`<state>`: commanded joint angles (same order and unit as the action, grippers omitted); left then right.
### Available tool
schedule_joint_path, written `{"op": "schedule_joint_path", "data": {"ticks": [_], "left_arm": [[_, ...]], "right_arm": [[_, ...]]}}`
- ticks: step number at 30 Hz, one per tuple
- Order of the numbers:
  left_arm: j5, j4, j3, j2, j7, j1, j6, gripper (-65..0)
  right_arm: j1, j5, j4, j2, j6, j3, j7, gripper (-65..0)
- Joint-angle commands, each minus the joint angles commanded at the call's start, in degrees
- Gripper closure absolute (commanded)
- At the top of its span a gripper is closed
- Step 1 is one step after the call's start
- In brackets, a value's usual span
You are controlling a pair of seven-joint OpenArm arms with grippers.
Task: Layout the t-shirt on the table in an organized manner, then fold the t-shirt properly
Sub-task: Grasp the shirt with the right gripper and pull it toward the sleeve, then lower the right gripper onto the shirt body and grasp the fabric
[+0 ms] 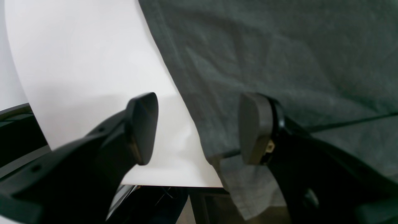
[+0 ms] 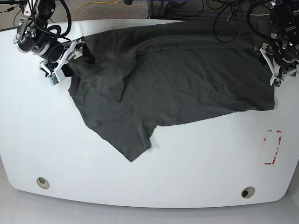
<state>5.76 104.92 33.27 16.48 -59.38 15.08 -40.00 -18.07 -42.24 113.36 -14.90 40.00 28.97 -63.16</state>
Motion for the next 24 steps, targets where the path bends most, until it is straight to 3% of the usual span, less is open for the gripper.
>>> {"op": "schedule_joint_path", "data": {"ticks": [4,17,24], "left_arm": [[0.0,0.0,0.0,0.0,0.0,0.0,0.0,-37.9],[0.0,0.0,0.0,0.1,0.0,-0.1,0.0,-37.9],[0.0,0.0,0.1,0.1,0.0,-0.1,0.0,-37.9]], "right_arm": [[4.0,6.3,0.0,3.3,0.00,-1.8,-0.1,-53.7],[15.7,33.4,-2.5,12.7,0.00,-17.8,0.4,-53.3],[18.2,36.5,-10.9,13.3,0.00,-19.1,3.3,-53.3]]}}
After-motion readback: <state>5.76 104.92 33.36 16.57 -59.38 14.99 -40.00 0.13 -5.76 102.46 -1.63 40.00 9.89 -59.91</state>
